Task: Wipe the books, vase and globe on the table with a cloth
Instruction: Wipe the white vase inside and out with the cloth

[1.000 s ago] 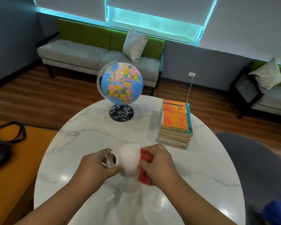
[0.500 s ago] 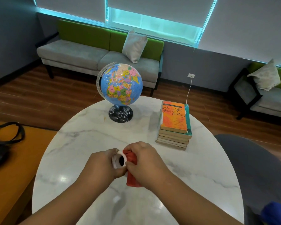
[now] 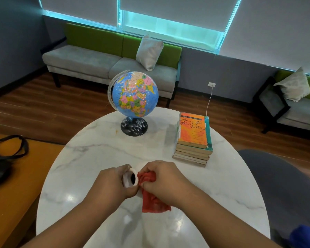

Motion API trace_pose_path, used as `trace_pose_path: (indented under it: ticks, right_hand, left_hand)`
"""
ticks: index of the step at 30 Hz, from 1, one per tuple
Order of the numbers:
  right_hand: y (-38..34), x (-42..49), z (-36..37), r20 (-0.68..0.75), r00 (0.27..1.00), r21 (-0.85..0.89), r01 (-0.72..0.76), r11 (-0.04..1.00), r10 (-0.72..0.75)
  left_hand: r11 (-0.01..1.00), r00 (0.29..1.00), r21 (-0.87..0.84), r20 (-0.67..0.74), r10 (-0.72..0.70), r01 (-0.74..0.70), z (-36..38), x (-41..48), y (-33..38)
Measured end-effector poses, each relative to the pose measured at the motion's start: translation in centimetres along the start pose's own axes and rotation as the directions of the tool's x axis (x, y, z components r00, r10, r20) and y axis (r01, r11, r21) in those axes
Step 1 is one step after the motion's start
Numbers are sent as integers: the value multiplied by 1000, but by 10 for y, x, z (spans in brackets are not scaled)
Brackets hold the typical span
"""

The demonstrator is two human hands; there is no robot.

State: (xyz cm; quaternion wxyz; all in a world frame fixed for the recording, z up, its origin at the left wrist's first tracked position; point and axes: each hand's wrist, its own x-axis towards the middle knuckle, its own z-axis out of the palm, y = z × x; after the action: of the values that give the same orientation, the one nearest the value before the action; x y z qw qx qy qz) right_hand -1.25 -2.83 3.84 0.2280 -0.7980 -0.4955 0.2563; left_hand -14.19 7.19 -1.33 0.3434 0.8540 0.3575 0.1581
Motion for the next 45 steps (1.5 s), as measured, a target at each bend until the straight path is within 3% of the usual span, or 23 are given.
trace_pose_path:
  ticks: [4,9,13,18,20,24,29,31,34,36,38,42,45]
  right_hand:
    - [-6,12,-2,-71,997,1,10,1000,-10]
    - [1,4,-2,72,997,49,-19,999,16]
    - [-2,11,4,-13,1000,127,-23,992,25]
    - [6,2,2,58,996,-17,75,997,-74]
    - [13,1,-1,7,998,-17,70,997,-69]
    - [36,4,-11,-127,991,85,-33,996,44]
    - [63,2,-10,-153,964,127,-199,972,217]
    - [55,2,-3,-191,972,78,-122,990,135]
    - [35,-4,6,-96,994,58,52,997,-46]
    - [32,-6,8,-59,994,61,96,993,-93]
    - [43,-1,4,-118,992,127,51,991,-36]
    - [77,5,-10,-151,949,286,-224,932,275]
    - [85,3,-6,-176,932,206,-281,937,318]
  left_hand:
    - [1000,999,16,51,8,-9,4,0,3]
    - [999,999,-33,52,-6,8,3,-5,-2]
    - [999,997,-33,64,-31,33,5,-7,-3]
    - [997,997,-55,46,-55,58,3,-9,-5]
    - [996,997,-61,41,-64,67,2,-9,-6]
    - [989,993,-89,33,-113,116,0,-10,-9]
    - [986,991,-104,43,-129,133,-2,-11,-10]
    - [988,992,-91,38,-122,125,-1,-10,-9]
    - [990,992,-75,44,-117,120,-2,-9,-9]
    - [992,993,-63,57,-107,110,-2,-9,-10]
    - [989,991,-81,59,-121,126,-4,-11,-11]
    - [986,987,-88,92,-135,143,-5,-13,-17]
    - [985,986,-100,98,-132,142,-5,-14,-19]
